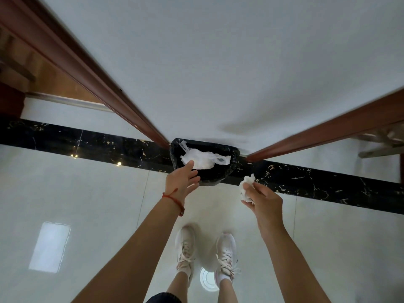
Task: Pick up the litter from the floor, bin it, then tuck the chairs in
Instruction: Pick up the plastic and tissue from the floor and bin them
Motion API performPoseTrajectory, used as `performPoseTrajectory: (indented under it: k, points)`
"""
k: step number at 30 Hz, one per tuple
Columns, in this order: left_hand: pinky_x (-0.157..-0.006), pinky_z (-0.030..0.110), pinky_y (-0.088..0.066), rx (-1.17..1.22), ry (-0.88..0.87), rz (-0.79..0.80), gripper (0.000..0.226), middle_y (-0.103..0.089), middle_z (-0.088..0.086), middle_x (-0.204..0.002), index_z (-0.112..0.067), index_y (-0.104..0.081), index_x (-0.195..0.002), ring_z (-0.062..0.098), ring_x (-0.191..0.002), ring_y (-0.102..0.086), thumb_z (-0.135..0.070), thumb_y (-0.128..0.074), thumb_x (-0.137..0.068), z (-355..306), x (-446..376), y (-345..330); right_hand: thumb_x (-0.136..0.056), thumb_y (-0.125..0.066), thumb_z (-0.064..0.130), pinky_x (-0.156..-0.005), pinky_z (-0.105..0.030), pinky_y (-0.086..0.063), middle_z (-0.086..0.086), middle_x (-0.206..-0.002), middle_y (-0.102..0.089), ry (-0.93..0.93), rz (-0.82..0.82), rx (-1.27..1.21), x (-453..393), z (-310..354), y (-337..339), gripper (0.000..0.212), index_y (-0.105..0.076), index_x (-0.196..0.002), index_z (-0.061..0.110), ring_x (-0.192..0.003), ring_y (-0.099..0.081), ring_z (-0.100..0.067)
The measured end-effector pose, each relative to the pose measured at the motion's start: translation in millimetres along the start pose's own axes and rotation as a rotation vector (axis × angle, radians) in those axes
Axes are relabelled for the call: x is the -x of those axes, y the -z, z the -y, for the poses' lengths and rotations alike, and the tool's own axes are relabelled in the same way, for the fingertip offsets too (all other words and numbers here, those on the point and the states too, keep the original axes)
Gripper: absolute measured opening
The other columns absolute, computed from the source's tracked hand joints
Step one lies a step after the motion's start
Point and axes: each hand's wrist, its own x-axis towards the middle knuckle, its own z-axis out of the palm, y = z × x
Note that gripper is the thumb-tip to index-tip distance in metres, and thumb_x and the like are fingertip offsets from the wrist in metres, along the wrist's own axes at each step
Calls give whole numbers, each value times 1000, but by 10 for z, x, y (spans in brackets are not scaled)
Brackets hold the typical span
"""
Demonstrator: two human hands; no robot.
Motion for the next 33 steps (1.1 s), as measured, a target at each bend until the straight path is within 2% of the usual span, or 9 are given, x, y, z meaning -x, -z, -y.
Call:
performPoseTrajectory:
  k: [6, 12, 15, 18, 19, 23, 27, 31, 33]
  points:
    - [-98, 32, -40, -787, -477, -95, 45, -57, 9, -127, -8, -50, -127, 22, -117, -51, -31, -54, -88, 168, -2, 238, -81, -67, 10, -55, -15, -54, -1, -83, -66, 19, 5, 30, -75, -39, -59, 17, -66, -98, 9, -78, -62, -12]
    - [-112, 32, -21, -1284, -713, -74, 52, -34, 6, -147, -12, -34, -139, 21, -138, -26, -35, -44, -93, 238, 53, 485, -81, -67, 10, -59, -18, -55, -4, -81, -66, 16, 10, 117, -173, -156, -271, 20, -67, -99, 4, -74, -62, -14]
    - [-113, 33, -20, -1333, -765, -67, 52, -33, 7, -148, -12, -34, -139, 23, -139, -25, -34, -44, -93, 249, 73, 543, -80, -68, 11, -62, -20, -55, -2, -78, -66, 18, 15, 151, -245, -194, -435, 19, -69, -98, 4, -71, -62, -12]
    - [-112, 35, -21, -1330, -766, -71, 51, -35, 9, -147, -11, -37, -137, 25, -138, -27, -34, -45, -93, 260, 60, 592, -80, -68, 12, -73, -31, -55, -2, -72, -64, 7, 13, 163, -339, -171, -620, 2, -70, -80, 13, -66, -60, -12]
    - [-111, 35, -22, -1327, -765, -73, 51, -36, 9, -146, -10, -38, -137, 25, -138, -28, -36, -44, -93, 259, 55, 605, -79, -68, 12, -76, -35, -54, -1, -68, -63, 7, 12, 164, -374, -156, -682, 5, -69, -76, 14, -64, -58, -13]
    - [-111, 36, -24, -1307, -762, -78, 51, -39, 11, -144, -9, -40, -135, 27, -136, -31, -38, -43, -92, 237, 43, 662, -80, -67, 12, -77, -36, -55, -2, -67, -62, 37, 31, 140, -490, -56, -886, 20, -69, -95, -1, -68, -58, -17]
    - [-111, 36, -23, -1293, -765, -83, 51, -39, 12, -144, -8, -40, -135, 28, -135, -32, -36, -44, -93, 192, 47, 689, -79, -69, 21, -90, -48, -51, -24, -103, -63, 37, 15, 213, -577, 4, -930, 37, -62, -105, -4, -98, -62, -34]
    - [-111, 35, -23, -1293, -744, -81, 51, -40, 12, -143, -8, -40, -135, 28, -135, -33, -36, -44, -93, 162, 57, 681, -79, -69, 27, -100, -44, -46, -11, -124, -61, 62, 31, 330, -562, -27, -830, 51, -56, -122, 3, -114, -57, -23]
    - [-110, 36, -23, -1289, -761, -79, 52, -42, 13, -142, -6, -41, -134, 29, -134, -34, -37, -42, -92, 148, 74, 664, -83, -65, 27, -101, -33, -43, -9, -130, -57, 101, 48, 385, -491, -29, -734, 49, -54, -125, 5, -117, -55, -21]
